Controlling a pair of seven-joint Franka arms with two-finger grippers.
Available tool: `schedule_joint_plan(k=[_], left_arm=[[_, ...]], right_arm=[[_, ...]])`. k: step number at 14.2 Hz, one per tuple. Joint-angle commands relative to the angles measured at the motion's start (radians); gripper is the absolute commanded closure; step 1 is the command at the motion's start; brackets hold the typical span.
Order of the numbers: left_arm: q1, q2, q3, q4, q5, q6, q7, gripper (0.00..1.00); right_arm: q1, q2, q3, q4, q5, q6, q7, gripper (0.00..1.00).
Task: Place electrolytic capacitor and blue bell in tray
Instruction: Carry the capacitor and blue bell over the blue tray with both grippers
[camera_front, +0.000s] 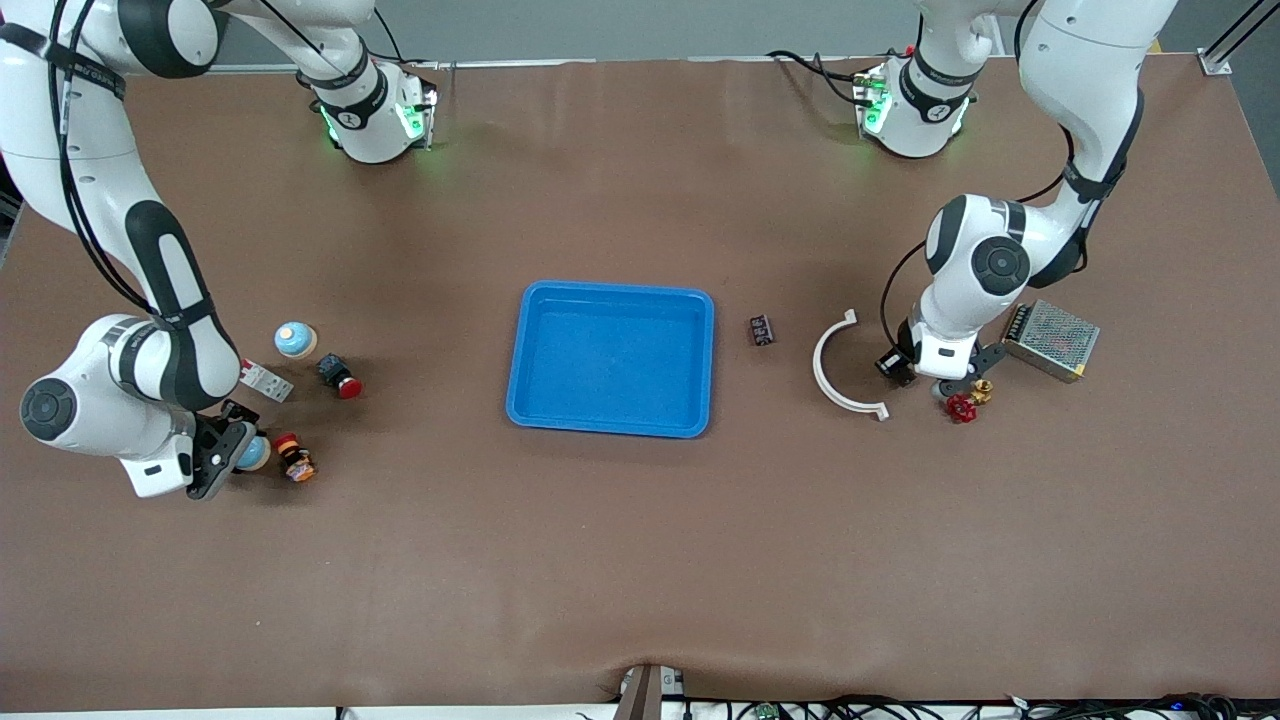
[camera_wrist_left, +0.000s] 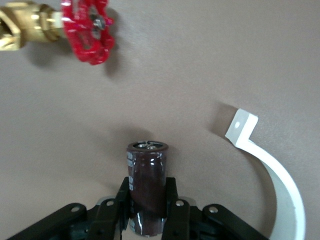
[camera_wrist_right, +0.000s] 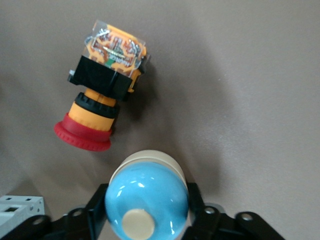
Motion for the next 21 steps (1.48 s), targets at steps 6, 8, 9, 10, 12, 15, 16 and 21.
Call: schedule_joint_plan(k=[6, 8, 9, 10, 12, 15, 16, 21], left_arm=[[-0.015, -0.120, -0.105, 0.088, 0.023, -0.211, -0.413, 1.00], [-0.018, -0.104, -0.139, 0.112, 0.023, -0.213, -0.531, 1.00], [-0.018, -0.089, -0.153, 0.131, 0.011, -0.214, -0.597, 1.00], [-0.024, -0.077, -0.162, 0.146, 0.009, -0.216, -0.672, 1.00], [-0.024, -0.034, -0.202, 0.184, 0.009, -0.216, -0.786, 1.00], [-0.064, 0.032, -0.238, 0.250, 0.009, -0.219, -0.919, 1.00], [-0.089, 0.054, -0.236, 0.275, 0.011, -0.219, -0.967, 1.00], [-0.224, 0.140, -0.231, 0.341, 0.023, -0.219, -1.166, 1.00]], right_arm=[[0.060, -0.030, 0.007, 0.251, 0.023, -0.395, 0.259, 0.70], [0.143, -0.096, 0.003, 0.325, 0.016, -0.548, 0.513, 0.70], [0.198, -0.131, 0.002, 0.319, 0.015, -0.574, 0.656, 0.70], [0.238, -0.159, 0.003, 0.312, 0.018, -0.594, 0.794, 0.70], [0.330, -0.193, 0.007, 0.293, 0.024, -0.603, 1.021, 0.72], [0.495, -0.251, 0.007, 0.217, 0.029, -0.565, 1.385, 0.73], [0.543, -0.268, 0.007, 0.168, 0.029, -0.520, 1.471, 0.73], [0.697, -0.360, 0.008, -0.177, 0.030, -0.169, 1.688, 0.73]])
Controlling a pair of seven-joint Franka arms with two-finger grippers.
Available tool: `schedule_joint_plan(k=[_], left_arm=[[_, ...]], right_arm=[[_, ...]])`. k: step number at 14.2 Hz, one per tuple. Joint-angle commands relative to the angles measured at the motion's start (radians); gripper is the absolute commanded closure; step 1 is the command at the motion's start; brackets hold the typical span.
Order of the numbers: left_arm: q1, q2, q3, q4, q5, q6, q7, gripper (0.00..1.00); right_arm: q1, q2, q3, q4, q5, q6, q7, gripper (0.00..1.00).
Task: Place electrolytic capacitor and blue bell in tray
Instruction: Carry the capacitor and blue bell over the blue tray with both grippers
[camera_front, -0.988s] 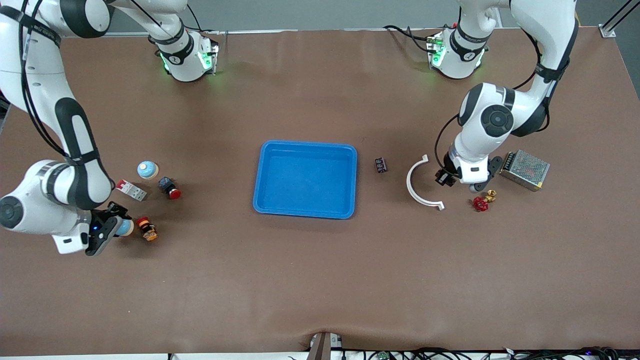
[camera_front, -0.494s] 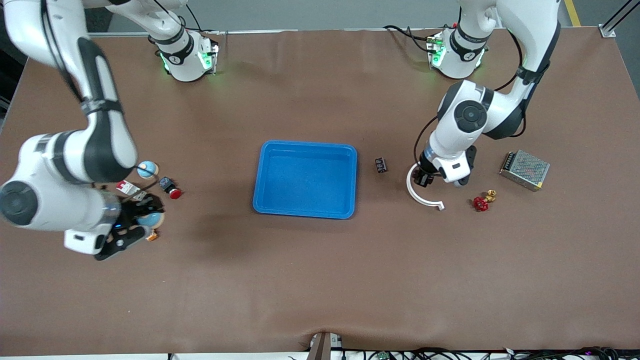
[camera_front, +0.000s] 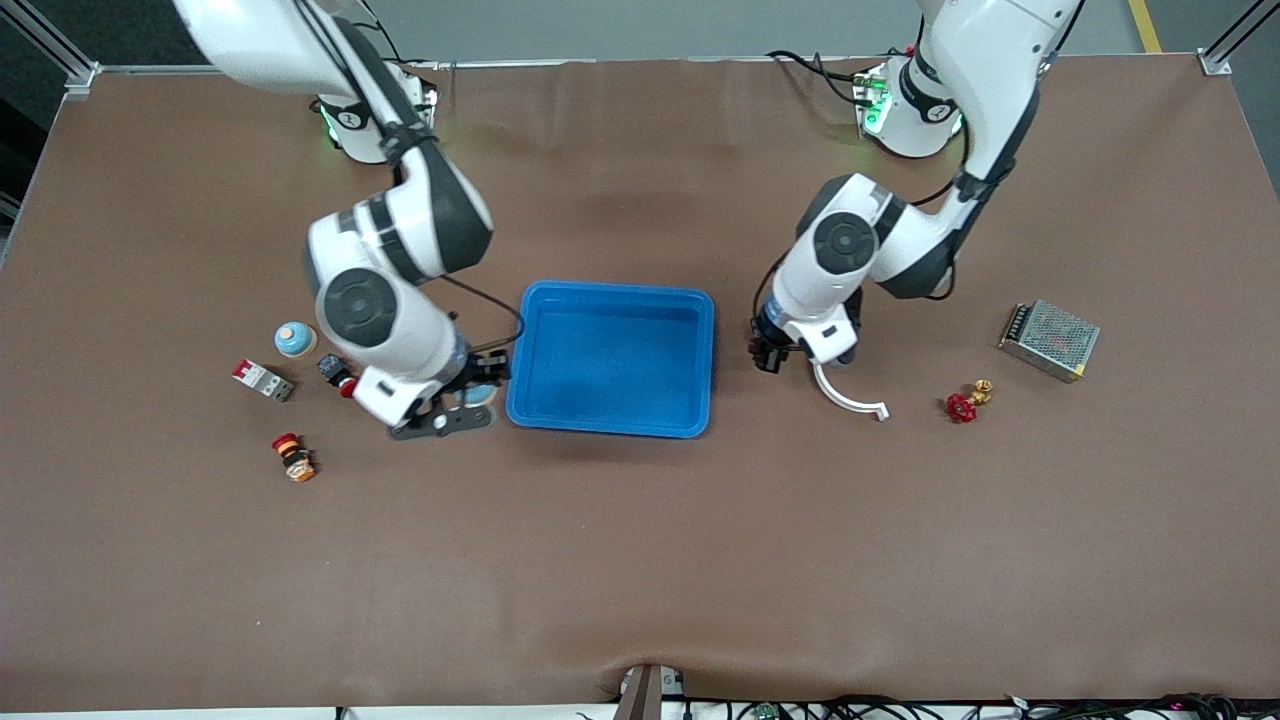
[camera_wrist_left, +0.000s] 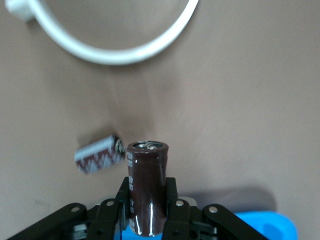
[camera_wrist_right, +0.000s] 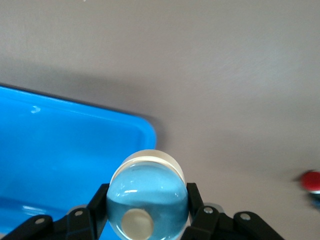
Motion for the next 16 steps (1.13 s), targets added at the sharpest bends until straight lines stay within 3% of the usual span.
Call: schedule_joint_plan(k=[1, 6, 11, 16], left_arm=[[-0.071, 0.051, 0.004, 0.063, 0.020, -0.023, -0.110, 1.00], [-0.167, 0.132, 0.007, 0.189, 0.022, -0.035, -0.256, 1.00], [-0.264, 0.226, 0.050, 0.273, 0.071, -0.035, -0.374, 1.00], [-0.327, 0.284, 0.087, 0.317, 0.098, -0.035, -0.405, 1.00]], right_arm=[[0.050, -0.099, -0.013, -0.242, 0.008, 0.186, 0.062, 0.73], [0.125, -0.136, -0.014, -0.454, 0.008, 0.417, 0.120, 0.73], [0.231, -0.126, -0.016, -0.452, 0.006, 0.423, 0.257, 0.72], [0.251, -0.095, -0.016, -0.455, 0.005, 0.486, 0.262, 0.72]])
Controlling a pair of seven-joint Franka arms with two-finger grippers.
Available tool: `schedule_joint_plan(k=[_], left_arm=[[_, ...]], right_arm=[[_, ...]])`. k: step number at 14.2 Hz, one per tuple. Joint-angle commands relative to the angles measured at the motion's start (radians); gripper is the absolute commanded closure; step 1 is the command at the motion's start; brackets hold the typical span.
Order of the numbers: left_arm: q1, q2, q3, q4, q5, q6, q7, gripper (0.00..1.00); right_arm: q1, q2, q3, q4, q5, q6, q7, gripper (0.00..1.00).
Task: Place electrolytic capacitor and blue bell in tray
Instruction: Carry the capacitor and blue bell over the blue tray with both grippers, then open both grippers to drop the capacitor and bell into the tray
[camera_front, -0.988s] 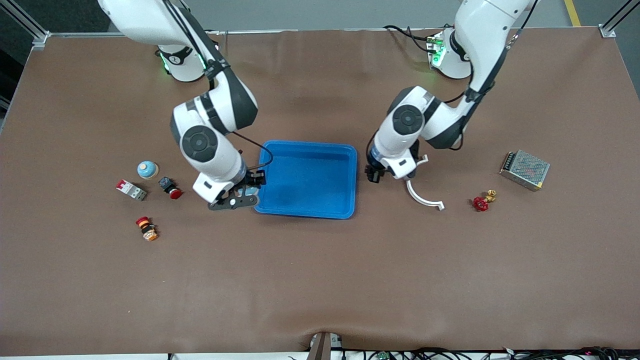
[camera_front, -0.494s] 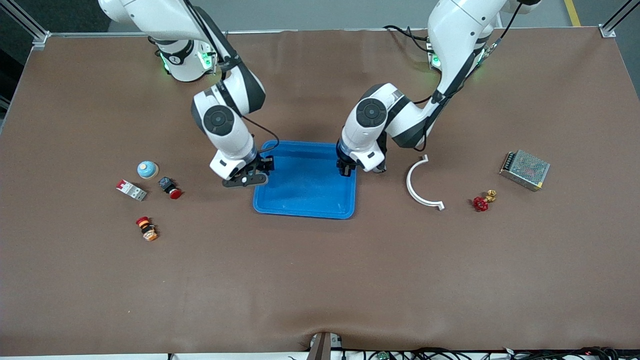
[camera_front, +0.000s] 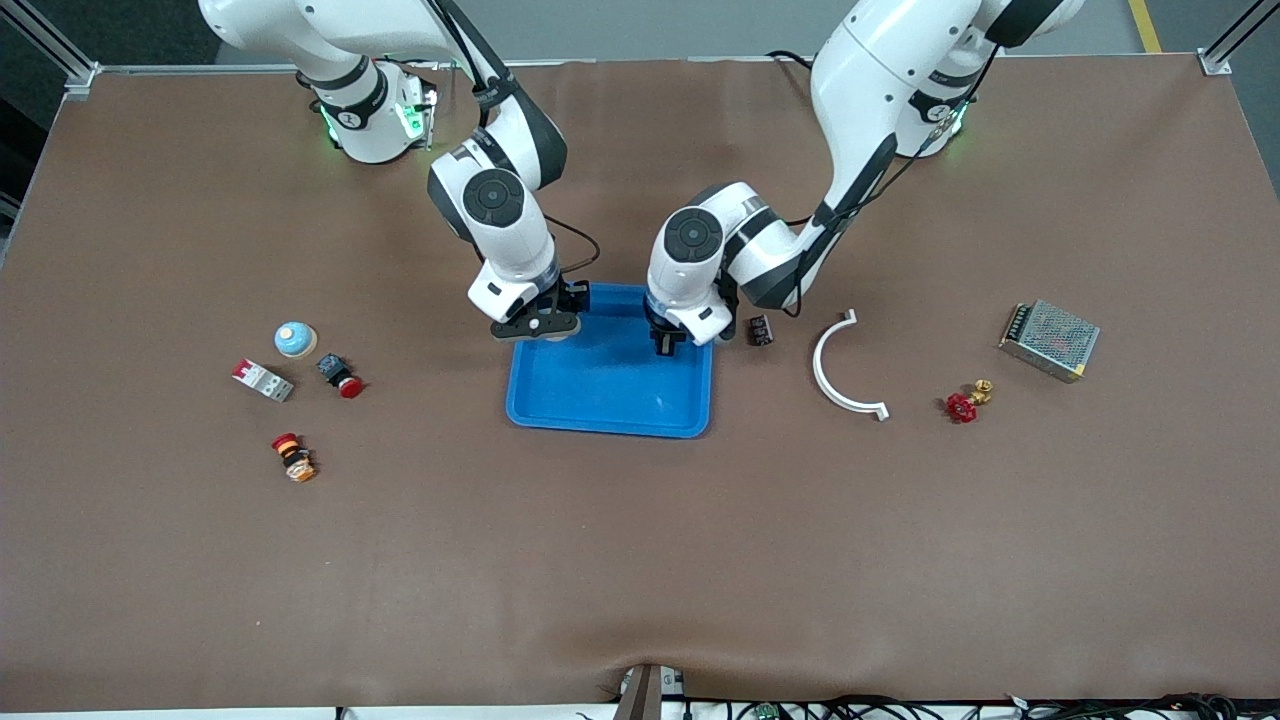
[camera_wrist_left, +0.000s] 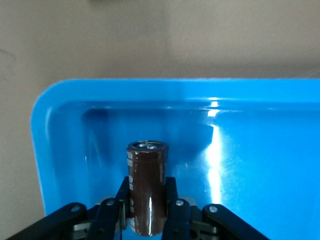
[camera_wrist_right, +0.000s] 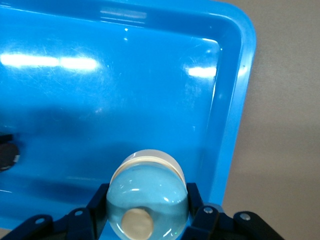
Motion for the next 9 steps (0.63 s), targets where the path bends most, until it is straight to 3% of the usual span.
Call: schedule_joint_plan(k=[1, 5, 6, 7, 8, 9], left_arm=[[-0.047, 0.026, 0.038, 0.037, 0.024, -0.020, -0.025, 1.00], [-0.063, 0.039, 0.049, 0.038, 0.040, -0.019, -0.023, 1.00], [-0.058, 0.037, 0.049, 0.038, 0.069, -0.019, -0.011, 0.85], [-0.063, 0.037, 0.048, 0.038, 0.105, -0.022, -0.016, 0.14], [-0.067, 0.036, 0.049, 0.040, 0.119, -0.042, -0.022, 0.00], [-0.067, 0.034, 0.048, 0.052, 0.121, -0.077, -0.019, 0.00]], right_arm=[[0.023, 0.004, -0.013, -0.021, 0.005, 0.039, 0.012, 0.72], [0.023, 0.057, -0.013, -0.021, 0.005, 0.111, 0.012, 0.72], [0.023, 0.070, -0.013, -0.019, 0.005, 0.123, 0.012, 0.72], [0.024, 0.080, -0.013, -0.016, 0.003, 0.134, 0.012, 0.71], [0.026, 0.092, -0.013, -0.014, 0.003, 0.145, 0.012, 0.71], [0.029, 0.100, -0.013, -0.016, 0.003, 0.159, 0.012, 0.70]])
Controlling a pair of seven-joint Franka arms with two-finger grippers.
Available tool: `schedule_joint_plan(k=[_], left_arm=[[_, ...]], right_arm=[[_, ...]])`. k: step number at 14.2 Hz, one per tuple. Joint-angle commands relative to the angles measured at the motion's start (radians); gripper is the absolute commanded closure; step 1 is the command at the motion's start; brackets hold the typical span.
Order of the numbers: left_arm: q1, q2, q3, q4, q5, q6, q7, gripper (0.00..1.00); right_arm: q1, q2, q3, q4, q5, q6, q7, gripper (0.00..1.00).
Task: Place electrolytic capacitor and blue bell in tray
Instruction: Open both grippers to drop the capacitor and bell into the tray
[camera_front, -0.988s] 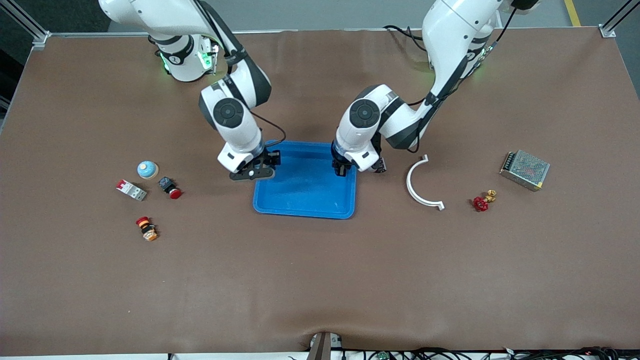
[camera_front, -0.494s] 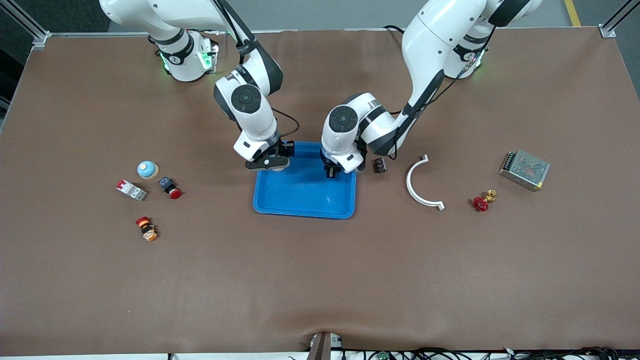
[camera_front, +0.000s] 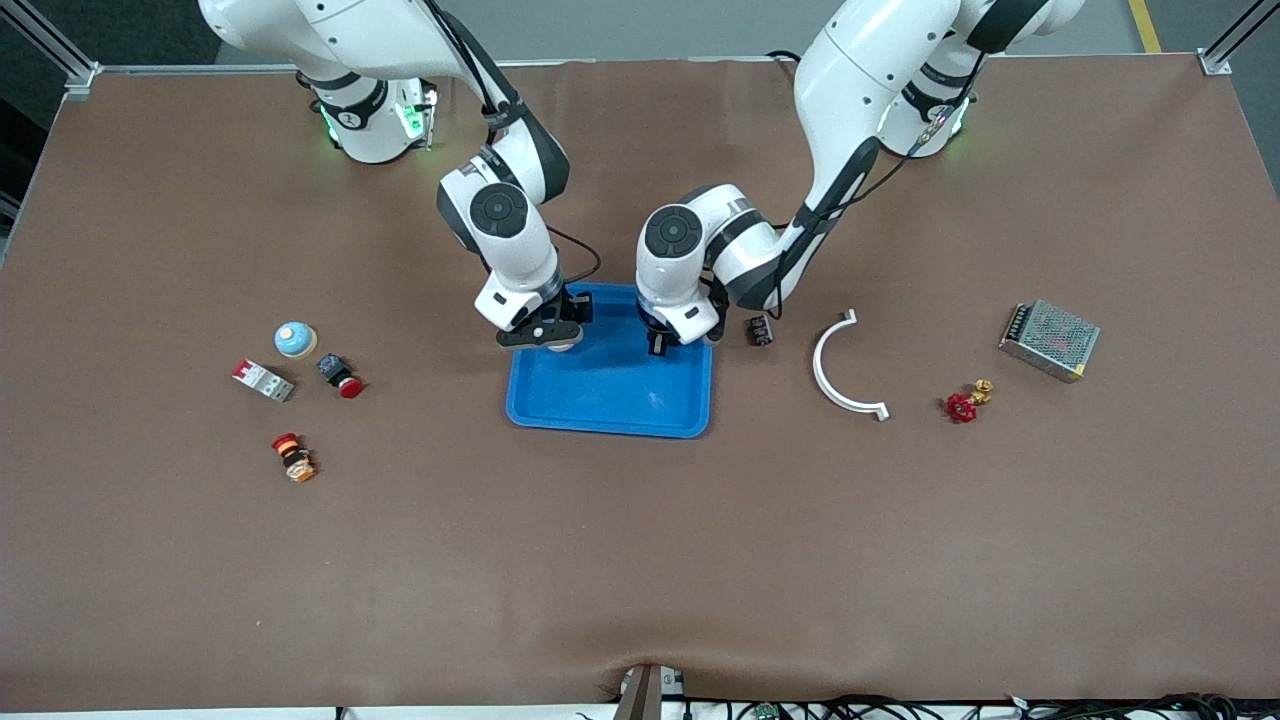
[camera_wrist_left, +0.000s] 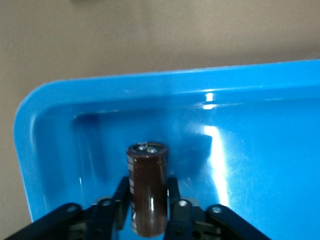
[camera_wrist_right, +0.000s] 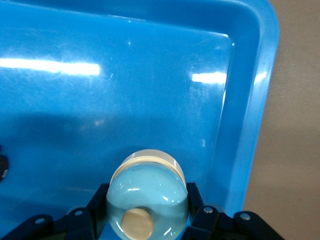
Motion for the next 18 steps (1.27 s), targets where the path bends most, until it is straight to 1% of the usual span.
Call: schedule_joint_plan(k=[1, 4, 5, 6, 7, 8, 9, 11, 13, 15, 16, 17, 18], left_arm=[[-0.010, 0.013, 0.012, 0.044, 0.038, -0.083, -0.013, 0.00], [0.023, -0.038, 0.006, 0.055, 0.028, -0.190, 0.019, 0.00], [0.045, -0.062, -0.002, 0.053, 0.017, -0.231, 0.054, 0.00], [0.062, -0.082, -0.014, 0.053, -0.004, -0.270, 0.097, 0.00], [0.086, -0.104, -0.022, 0.050, -0.032, -0.295, 0.140, 0.00], [0.111, -0.125, -0.028, 0.044, -0.058, -0.313, 0.180, 0.00], [0.134, -0.141, -0.034, 0.041, -0.070, -0.333, 0.213, 0.00], [0.173, -0.149, -0.048, 0.016, -0.073, -0.355, 0.299, 0.00], [0.189, -0.167, -0.046, -0.046, -0.061, -0.355, 0.461, 0.00], [0.219, -0.181, -0.045, -0.089, -0.038, -0.339, 0.620, 0.00], [0.244, -0.181, -0.046, -0.106, 0.000, -0.307, 0.673, 0.00], [0.262, -0.181, -0.046, -0.144, 0.034, -0.231, 0.700, 0.00], [0.276, -0.188, -0.046, -0.189, 0.069, -0.164, 0.723, 0.00]], right_arm=[[0.025, 0.018, -0.011, -0.001, 0.003, 0.030, 0.012, 0.70], [0.029, 0.020, -0.011, -0.001, 0.003, 0.029, 0.012, 0.66], [0.030, 0.020, -0.011, 0.001, 0.005, 0.029, 0.012, 0.63], [0.030, 0.020, -0.011, 0.002, 0.005, 0.030, 0.012, 0.57], [0.032, 0.020, -0.011, 0.004, 0.005, 0.029, 0.012, 0.41], [0.032, 0.023, -0.011, 0.007, 0.005, 0.030, 0.012, 0.12], [0.032, 0.026, -0.011, 0.007, 0.006, 0.030, 0.012, 0.00], [0.030, 0.024, -0.011, 0.007, 0.006, 0.023, 0.012, 0.00], [0.029, 0.003, -0.013, 0.007, 0.006, -0.006, 0.006, 0.00], [0.010, -0.070, -0.019, 0.011, -0.003, -0.115, -0.012, 0.00], [0.003, -0.109, -0.023, 0.016, -0.005, -0.184, -0.039, 0.00], [-0.023, -0.150, -0.025, 0.019, -0.005, -0.257, -0.084, 0.00], [-0.059, -0.187, -0.023, 0.024, -0.005, -0.304, -0.130, 0.00]])
